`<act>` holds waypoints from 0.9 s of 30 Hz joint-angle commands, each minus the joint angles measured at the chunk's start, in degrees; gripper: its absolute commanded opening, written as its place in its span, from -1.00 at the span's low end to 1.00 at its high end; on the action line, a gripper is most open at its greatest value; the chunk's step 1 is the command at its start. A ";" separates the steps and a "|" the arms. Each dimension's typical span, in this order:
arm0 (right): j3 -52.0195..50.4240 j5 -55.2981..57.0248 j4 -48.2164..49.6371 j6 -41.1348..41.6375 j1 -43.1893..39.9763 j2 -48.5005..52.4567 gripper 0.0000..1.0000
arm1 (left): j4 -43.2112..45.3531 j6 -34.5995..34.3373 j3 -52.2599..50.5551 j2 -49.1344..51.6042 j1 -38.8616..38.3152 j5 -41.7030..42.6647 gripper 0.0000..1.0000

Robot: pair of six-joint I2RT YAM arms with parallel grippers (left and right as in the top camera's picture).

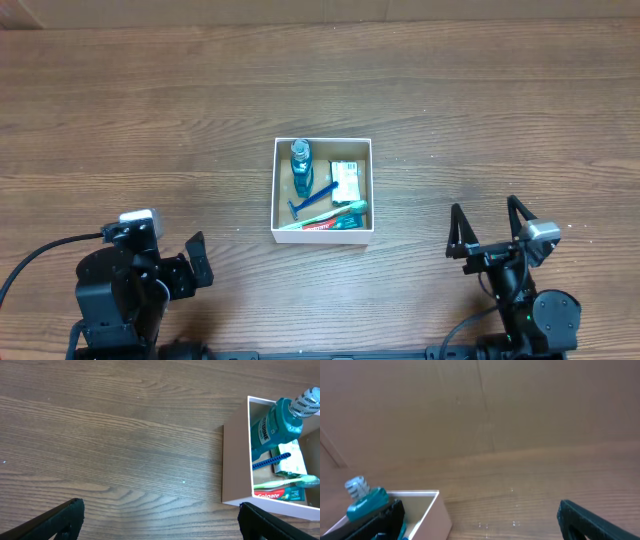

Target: Pack container

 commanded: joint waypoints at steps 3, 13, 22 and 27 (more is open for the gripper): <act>-7.08 0.55 12.66 -3.61 0.00 -0.72 1.00 | 0.17 -0.63 -0.13 -0.22 0.00 0.83 1.00; -10.38 2.16 8.22 -2.97 0.02 -0.72 1.00 | 0.17 -0.63 -0.13 -0.22 0.00 0.83 1.00; -10.38 2.16 8.22 -2.97 0.02 -0.72 1.00 | 0.17 -0.63 -0.13 -0.22 0.00 0.83 1.00; -10.38 2.16 8.22 -2.97 0.02 -0.72 1.00 | 0.17 -0.63 -0.13 -0.22 0.00 0.83 1.00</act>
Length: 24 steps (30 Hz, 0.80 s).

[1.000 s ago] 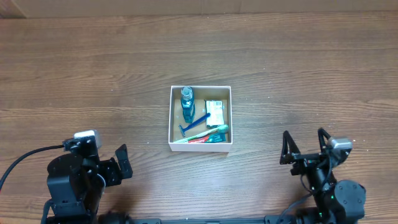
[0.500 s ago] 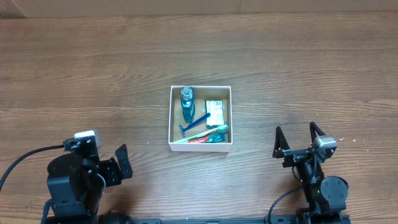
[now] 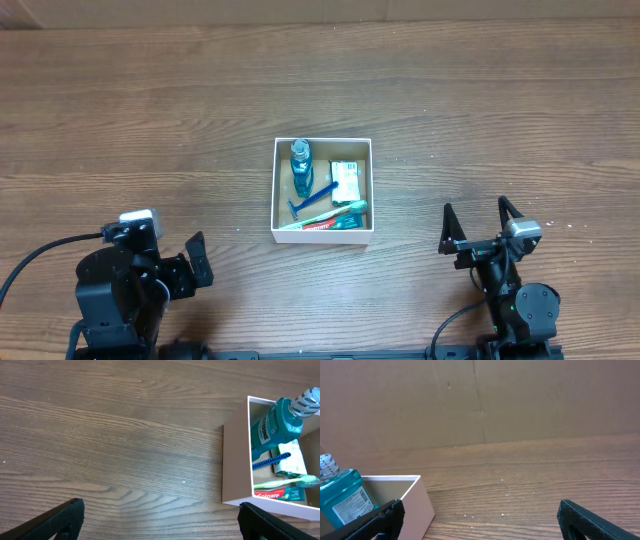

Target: Pack container

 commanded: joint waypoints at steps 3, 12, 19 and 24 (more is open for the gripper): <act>-0.57 0.46 0.26 0.00 0.02 -0.57 1.00 | 0.17 -0.63 -0.13 -0.22 0.00 0.83 1.00; -0.57 0.46 0.26 0.00 0.02 -0.57 1.00 | 0.13 0.92 -0.17 -0.59 0.00 -1.90 1.00; -0.57 0.46 0.26 0.00 0.02 -0.57 1.00 | 8.55 0.92 -12.11 -10.49 -0.68 -1.27 1.00; -0.57 0.46 0.26 0.00 0.02 -0.57 1.00 | 32.28 1.25 -29.35 -20.94 -4.04 -1.77 1.00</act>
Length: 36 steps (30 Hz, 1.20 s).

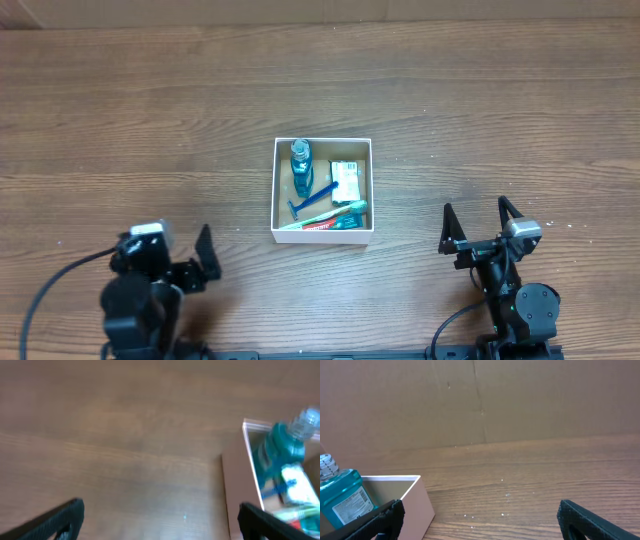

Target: Pack container

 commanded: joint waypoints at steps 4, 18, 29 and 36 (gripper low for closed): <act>-0.57 0.46 0.26 -0.02 0.02 -0.57 1.00 | 26.38 2.75 -18.84 -11.32 -3.23 -1.03 0.99; -0.57 0.46 0.26 -0.02 0.02 -0.57 1.00 | 33.09 7.58 -27.43 -14.05 -3.23 0.00 1.00; -0.57 0.46 0.26 -0.02 0.02 -0.57 1.00 | 33.07 7.61 -27.43 -14.01 -3.23 0.04 1.00; -0.57 0.46 0.26 -0.02 0.02 -0.57 1.00 | 33.07 7.61 -27.43 -14.01 -3.23 0.04 1.00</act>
